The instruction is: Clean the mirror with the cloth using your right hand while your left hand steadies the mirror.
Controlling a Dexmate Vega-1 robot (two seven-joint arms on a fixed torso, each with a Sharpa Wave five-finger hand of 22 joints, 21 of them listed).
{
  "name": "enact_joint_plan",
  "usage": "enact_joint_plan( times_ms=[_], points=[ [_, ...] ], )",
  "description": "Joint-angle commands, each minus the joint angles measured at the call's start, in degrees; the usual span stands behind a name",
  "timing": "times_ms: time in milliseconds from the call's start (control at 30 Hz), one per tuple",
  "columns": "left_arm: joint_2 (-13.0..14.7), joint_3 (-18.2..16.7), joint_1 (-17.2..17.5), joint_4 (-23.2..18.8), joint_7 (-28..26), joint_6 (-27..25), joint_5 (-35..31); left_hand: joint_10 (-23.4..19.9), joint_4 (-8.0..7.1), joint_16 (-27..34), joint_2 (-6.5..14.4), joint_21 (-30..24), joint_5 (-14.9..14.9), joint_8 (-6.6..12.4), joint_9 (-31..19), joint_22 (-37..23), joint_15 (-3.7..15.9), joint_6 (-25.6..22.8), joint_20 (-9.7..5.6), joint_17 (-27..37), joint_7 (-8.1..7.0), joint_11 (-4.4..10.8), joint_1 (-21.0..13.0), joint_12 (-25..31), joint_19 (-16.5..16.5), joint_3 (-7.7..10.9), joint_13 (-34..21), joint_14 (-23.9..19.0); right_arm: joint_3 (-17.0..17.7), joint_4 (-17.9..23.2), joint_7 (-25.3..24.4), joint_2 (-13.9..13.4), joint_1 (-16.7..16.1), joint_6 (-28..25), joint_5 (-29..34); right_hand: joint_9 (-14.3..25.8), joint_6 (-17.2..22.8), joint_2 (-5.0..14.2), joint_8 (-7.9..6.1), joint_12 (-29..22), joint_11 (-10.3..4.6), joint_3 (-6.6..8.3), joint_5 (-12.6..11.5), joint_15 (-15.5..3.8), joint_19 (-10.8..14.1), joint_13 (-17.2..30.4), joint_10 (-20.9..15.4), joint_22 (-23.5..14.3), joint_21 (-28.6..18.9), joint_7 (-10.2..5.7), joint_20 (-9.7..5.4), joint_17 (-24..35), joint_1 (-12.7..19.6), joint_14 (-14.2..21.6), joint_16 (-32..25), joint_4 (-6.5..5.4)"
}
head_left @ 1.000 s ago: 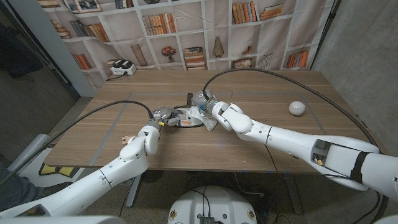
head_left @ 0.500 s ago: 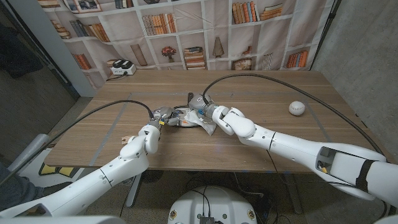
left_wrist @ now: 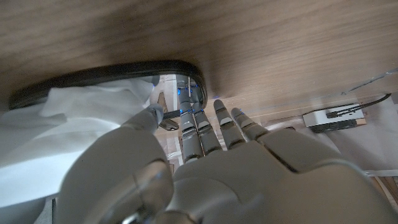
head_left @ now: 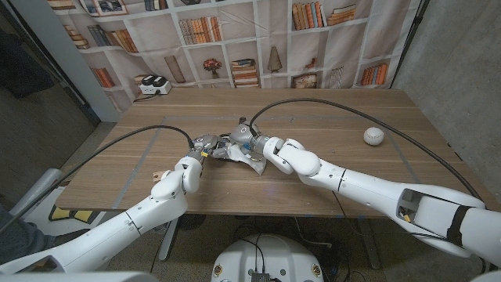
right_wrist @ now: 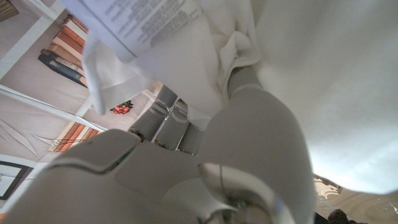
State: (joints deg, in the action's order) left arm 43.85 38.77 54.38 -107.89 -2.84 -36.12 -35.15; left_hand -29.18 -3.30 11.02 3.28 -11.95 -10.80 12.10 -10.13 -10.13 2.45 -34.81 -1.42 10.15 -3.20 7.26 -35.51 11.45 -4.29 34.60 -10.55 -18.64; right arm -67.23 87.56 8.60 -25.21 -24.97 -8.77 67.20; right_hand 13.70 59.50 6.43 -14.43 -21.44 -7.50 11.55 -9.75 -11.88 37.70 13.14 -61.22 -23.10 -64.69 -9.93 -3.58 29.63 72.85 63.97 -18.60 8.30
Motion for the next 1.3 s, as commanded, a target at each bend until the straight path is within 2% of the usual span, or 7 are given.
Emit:
enact_joint_plan(
  times_ms=[33,367,500,667,900,1133,1300],
  points=[
    [0.3,-0.2,1.0,-1.5,-0.3,-1.5,-0.7,-1.3,0.01,-0.1,0.1,-0.1,0.0,0.72,-0.2,-0.2,4.04,-4.2,-0.02,0.0,0.10,0.83,0.2,0.3,-0.5,0.56,-0.1,-0.5,-0.3,-9.1,-0.6,4.1,2.7,-1.0,-1.2,0.2,2.4,0.11,-0.22,-0.4,-3.00,0.45,-0.4,-1.76,-0.4,8.0,-3.4,0.0,-0.8,-1.76,-8.72,0.4,-0.4,0.4,-0.1,0.02],
    [0.4,-0.1,1.4,-2.3,0.0,-2.9,-1.4,-1.7,0.23,-0.1,0.1,0.0,0.1,0.73,-0.2,-0.2,4.09,-4.7,0.10,0.0,0.06,1.09,0.2,0.4,-0.6,0.91,-0.1,-0.7,-0.8,-16.1,-0.9,7.1,5.5,-4.9,-5.0,0.1,2.5,0.17,-0.15,-0.1,-2.99,0.55,-0.4,-1.79,0.0,8.1,-3.6,0.0,-2.4,-1.75,-8.81,0.9,-0.3,1.7,-0.7,0.08],
    [0.4,-0.3,1.7,-2.5,-0.1,-3.4,-1.4,-1.7,0.31,-0.1,0.1,0.0,0.1,0.65,-0.2,-0.2,4.05,-4.7,0.07,0.0,0.11,1.01,0.2,0.3,-0.6,1.03,-0.1,-0.7,-1.1,-16.8,-0.8,6.7,6.0,-7.0,-6.3,0.0,2.6,0.24,-0.14,0.1,-2.96,0.67,-0.4,-1.74,0.2,8.0,-3.6,0.0,-3.0,-1.73,-8.88,1.2,-0.1,2.4,-1.0,0.20],
    [0.2,-0.7,1.7,-2.3,-0.6,-3.3,-1.1,-1.5,0.39,-0.2,0.1,0.0,0.1,0.46,-0.2,-0.2,4.03,-4.5,0.06,0.0,0.12,0.84,0.2,0.2,-0.6,1.19,-0.1,-0.7,-1.9,-12.6,0.0,4.0,5.3,-8.6,-6.3,0.0,2.6,0.20,-0.12,0.1,-2.93,0.76,-0.4,-1.74,0.0,8.0,-3.7,0.1,-3.1,-1.71,-8.84,1.2,0.0,2.4,-1.0,0.27],
    [-0.2,-1.7,2.0,-1.9,-1.8,-2.3,0.0,-1.3,0.51,-0.2,0.0,0.0,0.1,0.28,-0.2,-0.2,3.94,-4.4,0.06,0.0,0.39,0.70,0.3,0.0,-0.7,1.40,-0.1,-0.8,-2.4,-4.3,2.5,-1.0,3.1,-6.4,-6.0,0.0,2.6,0.09,-0.10,0.1,-2.89,0.83,-0.4,-1.76,-0.2,8.2,-3.8,0.3,-3.0,-1.70,-8.74,1.2,0.0,2.0,-0.8,0.29],
    [-0.6,-1.1,1.1,-1.1,-1.5,-1.8,-0.2,-1.2,0.61,-0.3,0.0,0.0,0.1,0.11,-0.2,-0.2,3.85,-4.2,0.05,0.0,0.26,0.72,0.4,-0.1,-0.7,1.58,-0.1,-0.7,-1.9,-0.4,2.3,-2.4,1.1,-3.7,-5.3,0.0,2.6,0.07,-0.09,0.2,-2.87,0.86,-0.4,-1.73,-0.5,8.2,-3.8,0.5,-2.9,-1.70,-8.67,1.3,-0.2,1.7,-0.6,0.20],
    [-0.8,-0.7,0.6,-0.9,-1.3,-1.5,-0.4,-1.2,0.68,-0.3,0.0,0.0,0.1,0.02,-0.2,-0.2,3.73,-4.1,0.12,0.0,0.28,0.77,0.4,-0.1,-0.6,1.70,-0.1,-0.7,-1.3,0.1,2.1,-2.2,0.3,-2.0,-5.2,-0.1,2.6,0.06,-0.07,0.2,-2.87,0.89,-0.4,-1.75,-0.6,8.3,-3.8,0.7,-3.0,-1.71,-8.66,1.3,-0.2,1.5,-0.5,0.16]
  ],
)
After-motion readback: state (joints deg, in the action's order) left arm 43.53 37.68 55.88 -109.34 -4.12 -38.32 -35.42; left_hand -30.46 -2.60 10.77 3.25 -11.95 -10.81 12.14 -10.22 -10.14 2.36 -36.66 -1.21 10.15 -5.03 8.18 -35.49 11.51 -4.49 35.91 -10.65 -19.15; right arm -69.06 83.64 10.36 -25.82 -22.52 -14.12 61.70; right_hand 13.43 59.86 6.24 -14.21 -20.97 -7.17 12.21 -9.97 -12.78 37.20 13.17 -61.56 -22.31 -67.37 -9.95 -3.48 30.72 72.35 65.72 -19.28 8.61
